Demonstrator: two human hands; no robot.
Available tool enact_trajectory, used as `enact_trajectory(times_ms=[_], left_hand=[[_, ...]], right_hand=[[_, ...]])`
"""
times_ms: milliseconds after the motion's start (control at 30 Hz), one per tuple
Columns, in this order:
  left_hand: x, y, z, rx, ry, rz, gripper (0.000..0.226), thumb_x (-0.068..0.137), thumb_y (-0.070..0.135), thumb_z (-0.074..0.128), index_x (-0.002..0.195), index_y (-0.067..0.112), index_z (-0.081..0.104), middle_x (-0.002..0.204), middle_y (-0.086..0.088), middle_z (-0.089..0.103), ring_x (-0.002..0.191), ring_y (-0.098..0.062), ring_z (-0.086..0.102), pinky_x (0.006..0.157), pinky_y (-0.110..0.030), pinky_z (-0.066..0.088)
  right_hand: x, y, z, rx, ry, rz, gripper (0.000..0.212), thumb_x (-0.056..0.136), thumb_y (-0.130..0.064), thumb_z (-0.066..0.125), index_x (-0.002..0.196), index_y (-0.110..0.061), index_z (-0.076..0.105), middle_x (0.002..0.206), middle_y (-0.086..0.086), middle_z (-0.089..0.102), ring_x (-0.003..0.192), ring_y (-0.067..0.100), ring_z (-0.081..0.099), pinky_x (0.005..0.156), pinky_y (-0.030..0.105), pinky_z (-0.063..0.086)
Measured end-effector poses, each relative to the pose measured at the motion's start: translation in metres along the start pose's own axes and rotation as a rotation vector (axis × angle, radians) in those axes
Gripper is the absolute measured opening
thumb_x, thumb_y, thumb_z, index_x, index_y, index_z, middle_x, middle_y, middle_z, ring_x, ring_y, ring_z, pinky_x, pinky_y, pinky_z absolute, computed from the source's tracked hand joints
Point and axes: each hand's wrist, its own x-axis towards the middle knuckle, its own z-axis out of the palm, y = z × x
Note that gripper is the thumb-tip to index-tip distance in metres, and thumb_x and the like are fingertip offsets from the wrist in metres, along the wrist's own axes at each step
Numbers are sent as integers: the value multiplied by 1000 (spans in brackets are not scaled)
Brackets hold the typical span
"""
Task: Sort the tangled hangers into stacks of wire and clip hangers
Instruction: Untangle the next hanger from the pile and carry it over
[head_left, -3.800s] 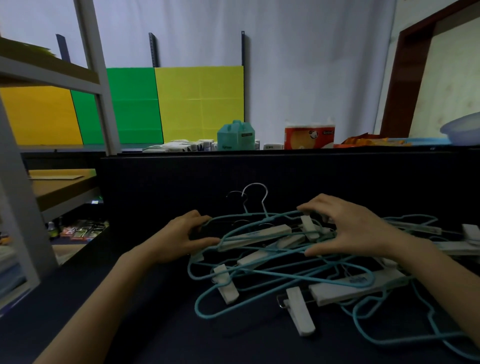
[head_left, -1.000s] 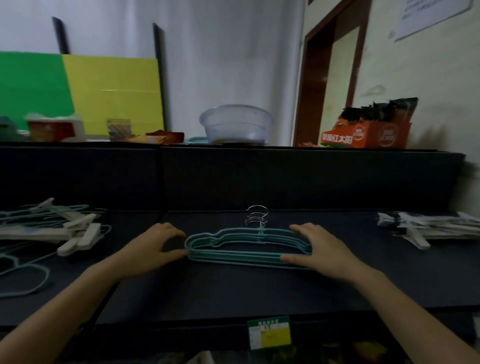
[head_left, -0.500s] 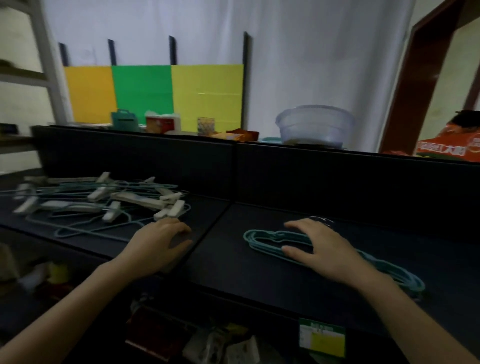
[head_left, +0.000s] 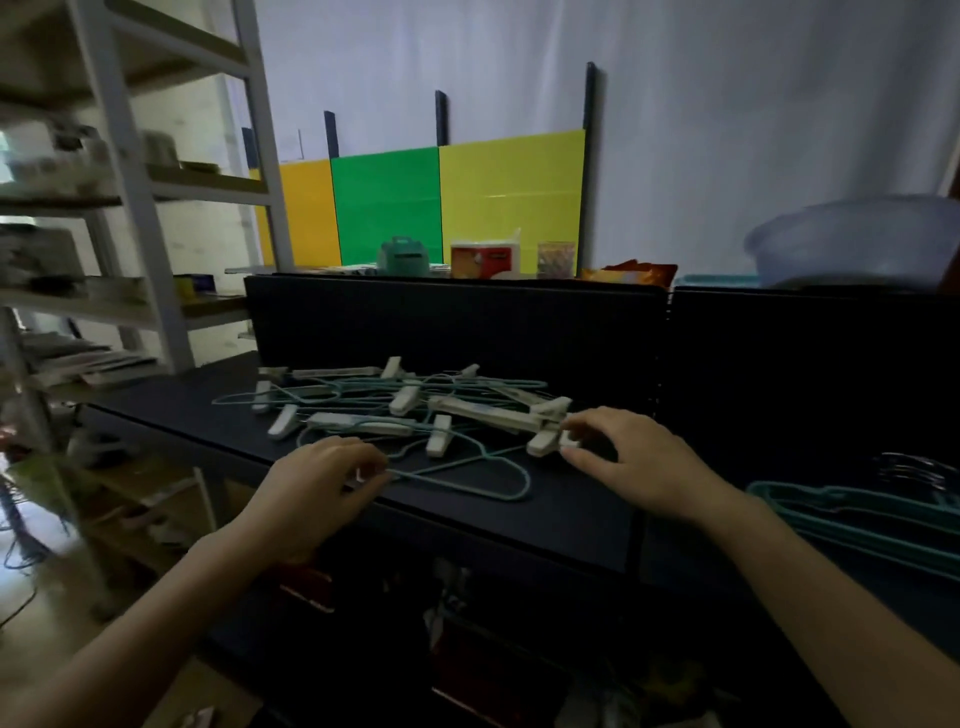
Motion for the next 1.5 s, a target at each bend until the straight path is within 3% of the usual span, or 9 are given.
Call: enact_trajectory(times_ms=[200,467,667,767,867,933,1167,1300,1500], left_hand=[[-9,-76,-16,-47,41,16,17,89,34,54,102,29,63,92,15,59,86,-2,55,73,-20,48],[11,-140,-19,-127,100,26,17,88,31,57,102,27,64,93,13,61,87,-5,56,75,-24,48],[56,-172,-7,-165,138,72,16,88,33,57,100,28,65,91,14,60,85,-4,56,70,-18,44],[84,-188,-2,-169,175,93,15,87,31,58,99,27,65,86,19,55,81,-1,53,66,-12,39],[111,-203,2,-143,168,115,14,88,32,56,98,28,65,84,20,53,82,-3,54,67,-18,43],[124,-214,5,-128,162,107,15,88,33,56,99,27,65,86,16,57,83,-4,54,69,-22,45],[147,-249,18,-167,167,91,15,87,31,58,100,27,65,89,14,58,81,-1,52,71,-22,44],[157,-269,26,-184,166,99,16,87,31,57,100,26,65,87,14,57,82,-3,52,74,-27,48],[189,-309,38,-172,107,136,20,89,36,54,104,26,62,92,16,53,88,-4,47,73,-22,41]], right_hand=[[54,-40,40,39,13,28,38,89,-45,52,123,-27,53,120,-9,57,110,11,52,92,36,46],[130,-40,52,46,-45,82,48,86,-47,57,127,-22,50,128,-3,51,113,11,47,93,24,37],[179,-23,69,-81,-203,159,76,77,-61,58,139,-23,36,145,-1,36,131,17,34,105,29,30],[205,-11,70,-104,-374,259,94,72,-69,56,146,-22,21,154,-1,20,140,19,21,113,34,22],[221,2,69,-89,-519,350,102,68,-71,57,147,-23,16,156,-3,15,142,18,18,115,33,18],[226,8,70,-106,-568,362,100,66,-72,57,146,-23,22,154,-4,21,139,16,24,114,32,21],[235,5,58,-98,-500,290,88,51,-74,61,126,-30,46,122,-14,45,108,3,46,93,19,37],[235,1,43,-80,-340,242,76,49,-77,62,114,-38,52,109,-19,49,94,2,52,76,18,44],[223,-13,27,-204,-100,210,76,32,-96,49,95,-54,48,100,-24,50,89,5,54,75,24,46]])
